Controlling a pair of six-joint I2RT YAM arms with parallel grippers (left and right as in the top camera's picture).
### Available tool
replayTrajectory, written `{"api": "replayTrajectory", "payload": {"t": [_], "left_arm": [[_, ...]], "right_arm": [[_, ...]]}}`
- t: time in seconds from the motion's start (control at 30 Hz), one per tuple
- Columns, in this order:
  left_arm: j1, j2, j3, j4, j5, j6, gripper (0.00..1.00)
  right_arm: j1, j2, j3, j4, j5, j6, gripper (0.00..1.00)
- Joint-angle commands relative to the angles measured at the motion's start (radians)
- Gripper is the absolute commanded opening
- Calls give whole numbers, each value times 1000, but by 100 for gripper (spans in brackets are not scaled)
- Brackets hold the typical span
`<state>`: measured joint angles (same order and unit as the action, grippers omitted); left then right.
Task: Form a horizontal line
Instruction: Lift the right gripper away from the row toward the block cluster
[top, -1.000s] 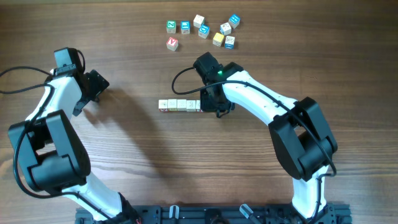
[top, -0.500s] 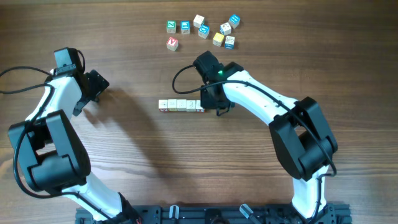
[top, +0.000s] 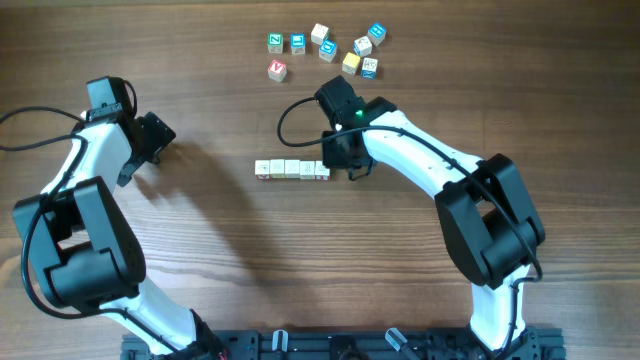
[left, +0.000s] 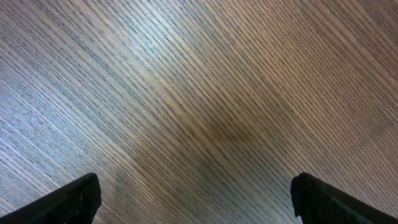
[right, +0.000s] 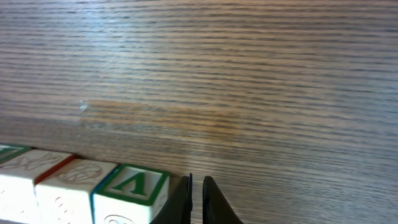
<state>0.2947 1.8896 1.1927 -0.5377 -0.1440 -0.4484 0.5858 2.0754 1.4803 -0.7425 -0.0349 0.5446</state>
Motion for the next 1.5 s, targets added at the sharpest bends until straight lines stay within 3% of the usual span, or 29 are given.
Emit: {"api": "replayTrajectory", "payload": {"t": [0.0, 0.87, 1.1, 1.13, 1.2, 1.23, 1.27, 1.3, 1.4, 1.47], "left_arm": [[-1, 7, -3, 0, 1, -9, 100], [-1, 7, -3, 0, 1, -9, 100], [-1, 7, -3, 0, 1, -9, 100], [-1, 7, -3, 0, 1, -9, 100], [-1, 7, -3, 0, 1, -9, 100], [-1, 7, -3, 0, 1, -9, 100], [-1, 7, -3, 0, 1, -9, 100], [-1, 7, -3, 0, 1, -9, 100], [-1, 7, -3, 0, 1, -9, 100], [-1, 7, -3, 0, 1, -9, 100]], "right_arm": [[-5, 20, -4, 6, -38, -21, 9], [-5, 20, -4, 12, -100, -19, 8], [-76, 19, -3, -53, 13, 26, 12], [-92, 19, -3, -55, 13, 13, 16], [-151, 19, -3, -53, 13, -59, 61], [-167, 19, -3, -51, 13, -79, 73], [-183, 20, -3, -51, 18, -83, 93], [-201, 19, -3, -50, 29, -86, 100], [-225, 20, -3, -59, 18, -100, 95], [-220, 20, -3, -68, -93, -100, 93]]}}
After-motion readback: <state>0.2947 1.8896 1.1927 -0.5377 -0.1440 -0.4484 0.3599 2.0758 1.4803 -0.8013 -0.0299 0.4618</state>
